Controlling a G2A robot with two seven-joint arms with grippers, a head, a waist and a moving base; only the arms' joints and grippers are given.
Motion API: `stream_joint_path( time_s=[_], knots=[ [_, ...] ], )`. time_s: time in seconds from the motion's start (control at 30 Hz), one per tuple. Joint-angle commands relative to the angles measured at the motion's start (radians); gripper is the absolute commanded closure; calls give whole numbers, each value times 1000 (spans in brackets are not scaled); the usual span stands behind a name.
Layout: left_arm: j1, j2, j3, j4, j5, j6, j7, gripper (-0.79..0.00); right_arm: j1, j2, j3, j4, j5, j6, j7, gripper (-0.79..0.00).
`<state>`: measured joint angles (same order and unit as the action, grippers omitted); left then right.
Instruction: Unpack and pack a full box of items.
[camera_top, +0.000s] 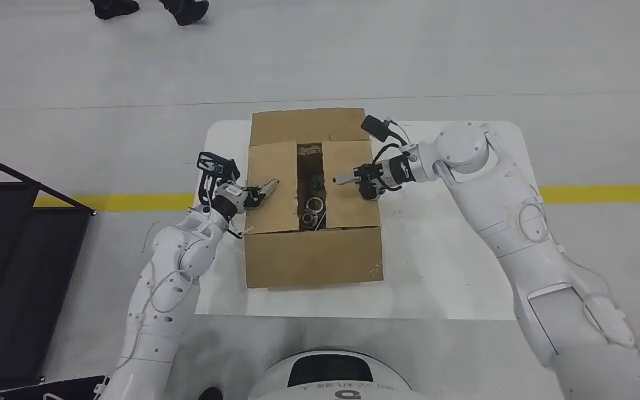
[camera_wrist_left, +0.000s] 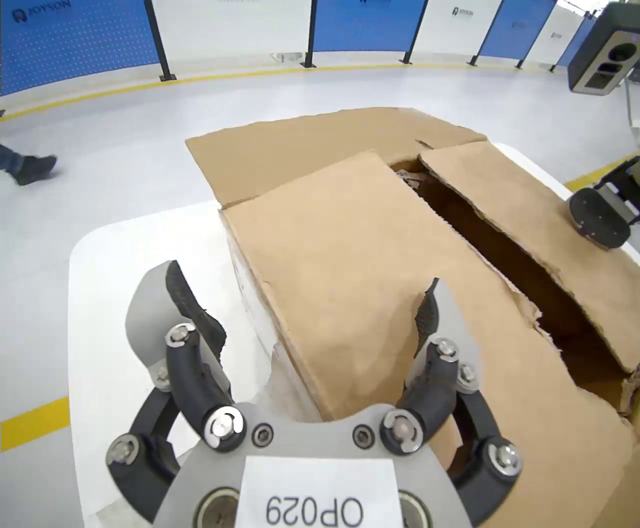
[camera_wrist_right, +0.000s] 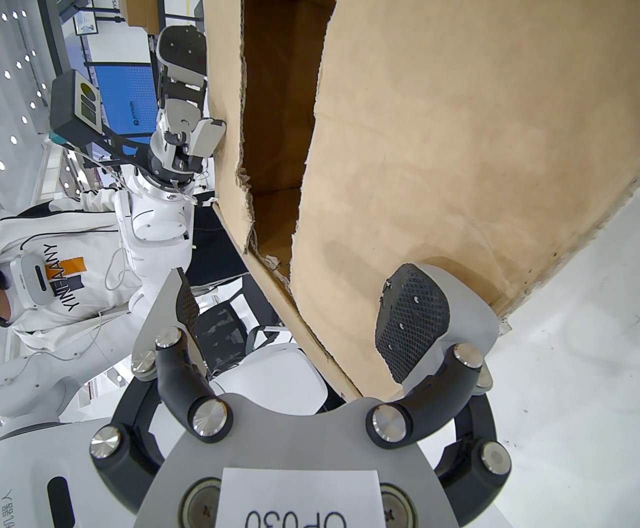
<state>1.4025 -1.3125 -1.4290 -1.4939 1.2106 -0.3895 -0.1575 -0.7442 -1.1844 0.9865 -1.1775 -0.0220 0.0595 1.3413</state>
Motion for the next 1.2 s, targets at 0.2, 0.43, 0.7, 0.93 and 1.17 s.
stream_joint_path(
  time_s=[0.2, 0.43, 0.7, 0.93, 1.17],
  knots=[
    [-8, 5, 5, 18, -2, 8, -11, -785, -7, 0, 0, -4, 0, 2, -22, -785],
    [-21, 9, 13, 31, -3, 8, -18, -785, -31, 2, -10, -62, -29, 59, -85, -785],
    [-22, 14, 12, 28, -2, 14, -1, -785, -59, 9, 7, -114, -22, 62, -133, -785],
    [-30, 17, 16, 30, 0, 24, 25, -785, -48, -1, -20, -106, -11, 120, -200, -785],
    [-32, 17, 15, 33, -3, 32, 39, -785, -35, -3, -16, -101, 4, 119, -211, -785]
  ],
)
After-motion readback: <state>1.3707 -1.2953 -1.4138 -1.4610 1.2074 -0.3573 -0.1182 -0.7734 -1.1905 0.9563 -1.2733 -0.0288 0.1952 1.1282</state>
